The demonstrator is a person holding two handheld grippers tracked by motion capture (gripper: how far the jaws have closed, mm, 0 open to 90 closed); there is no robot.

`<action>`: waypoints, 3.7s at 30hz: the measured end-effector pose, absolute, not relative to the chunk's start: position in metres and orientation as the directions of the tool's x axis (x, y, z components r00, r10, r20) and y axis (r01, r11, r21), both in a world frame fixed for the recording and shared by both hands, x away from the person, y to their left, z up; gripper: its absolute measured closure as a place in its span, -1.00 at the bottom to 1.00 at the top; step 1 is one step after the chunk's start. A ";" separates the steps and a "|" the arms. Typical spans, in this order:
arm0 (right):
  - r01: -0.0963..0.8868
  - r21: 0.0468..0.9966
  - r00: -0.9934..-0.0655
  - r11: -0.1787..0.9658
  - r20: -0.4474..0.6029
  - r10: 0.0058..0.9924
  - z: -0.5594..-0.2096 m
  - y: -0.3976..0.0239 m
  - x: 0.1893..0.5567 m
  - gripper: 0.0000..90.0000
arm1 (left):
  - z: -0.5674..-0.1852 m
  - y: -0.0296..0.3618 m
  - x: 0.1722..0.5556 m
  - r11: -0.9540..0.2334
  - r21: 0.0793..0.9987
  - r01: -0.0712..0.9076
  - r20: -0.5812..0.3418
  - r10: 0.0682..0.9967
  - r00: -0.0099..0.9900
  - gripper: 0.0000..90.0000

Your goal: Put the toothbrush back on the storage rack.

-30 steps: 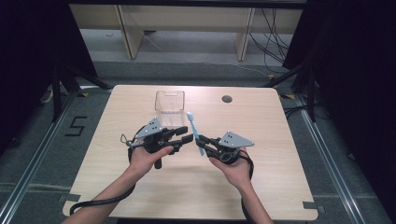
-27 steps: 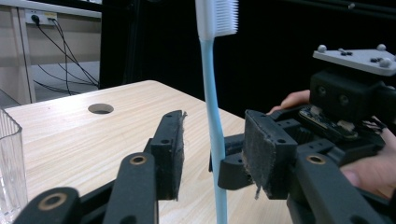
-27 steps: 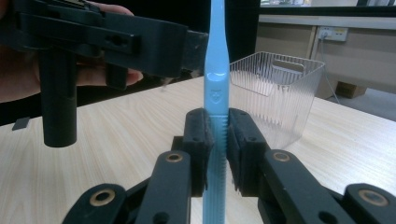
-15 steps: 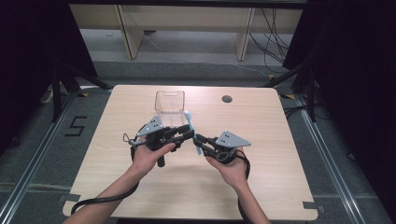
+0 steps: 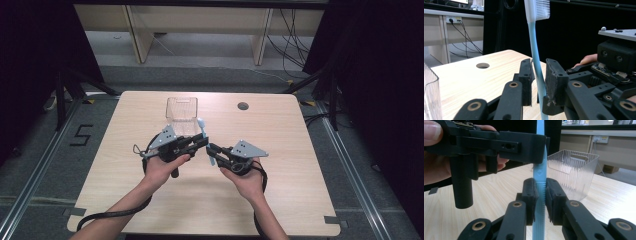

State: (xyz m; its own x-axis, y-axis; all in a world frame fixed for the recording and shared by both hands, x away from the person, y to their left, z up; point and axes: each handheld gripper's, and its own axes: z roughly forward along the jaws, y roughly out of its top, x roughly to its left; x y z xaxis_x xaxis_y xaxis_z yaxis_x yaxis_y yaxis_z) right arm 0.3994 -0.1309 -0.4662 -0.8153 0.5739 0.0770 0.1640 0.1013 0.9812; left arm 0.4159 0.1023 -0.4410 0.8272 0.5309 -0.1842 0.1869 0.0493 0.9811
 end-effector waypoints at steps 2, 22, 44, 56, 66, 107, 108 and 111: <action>0.163 0.981 -0.814 0.101 0.076 0.575 -0.466 -0.131 0.399 0.75 | -0.441 0.102 0.416 0.048 0.982 0.185 -0.182 0.532 0.827 0.70; 0.150 0.981 -0.810 0.124 0.050 0.585 -0.468 -0.128 0.399 0.76 | -0.443 0.098 0.416 0.042 0.980 0.195 -0.188 0.524 0.831 0.84; 0.187 0.971 -0.762 0.146 0.049 0.646 -0.470 -0.135 0.391 0.20 | -0.426 0.116 0.419 0.033 0.996 0.082 -0.086 0.583 0.808 0.89; 0.181 0.968 -0.715 0.172 0.010 0.699 -0.480 -0.157 0.384 0.20 | -0.417 0.130 0.425 0.035 0.999 0.039 -0.053 0.624 0.779 0.88; 0.198 0.962 -0.699 0.187 0.005 0.715 -0.488 -0.170 0.378 0.19 | -0.410 0.141 0.429 0.036 0.999 0.021 -0.039 0.650 0.759 0.88; 0.236 0.964 -0.652 0.120 0.065 0.756 -0.510 -0.180 0.370 0.20 | -0.394 0.171 0.452 0.038 0.999 -0.021 -0.013 0.724 0.690 0.88; 0.226 0.966 -0.655 0.125 0.055 0.753 -0.510 -0.181 0.371 0.20 | -0.394 0.172 0.453 0.035 0.999 -0.023 -0.010 0.726 0.688 0.88; 0.217 0.967 -0.649 0.133 0.042 0.759 -0.511 -0.181 0.371 0.20 | -0.393 0.174 0.455 0.036 0.999 -0.027 -0.008 0.731 0.682 0.88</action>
State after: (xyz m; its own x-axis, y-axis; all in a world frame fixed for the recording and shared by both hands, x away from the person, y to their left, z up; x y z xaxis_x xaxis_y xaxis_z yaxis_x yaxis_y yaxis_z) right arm 0.3712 -0.1805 -0.5107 -0.6492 0.7595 0.0416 0.2174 0.1329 0.9670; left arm 0.4551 0.1736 -0.3935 0.6820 0.7313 -0.0077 -0.0272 0.0359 0.9990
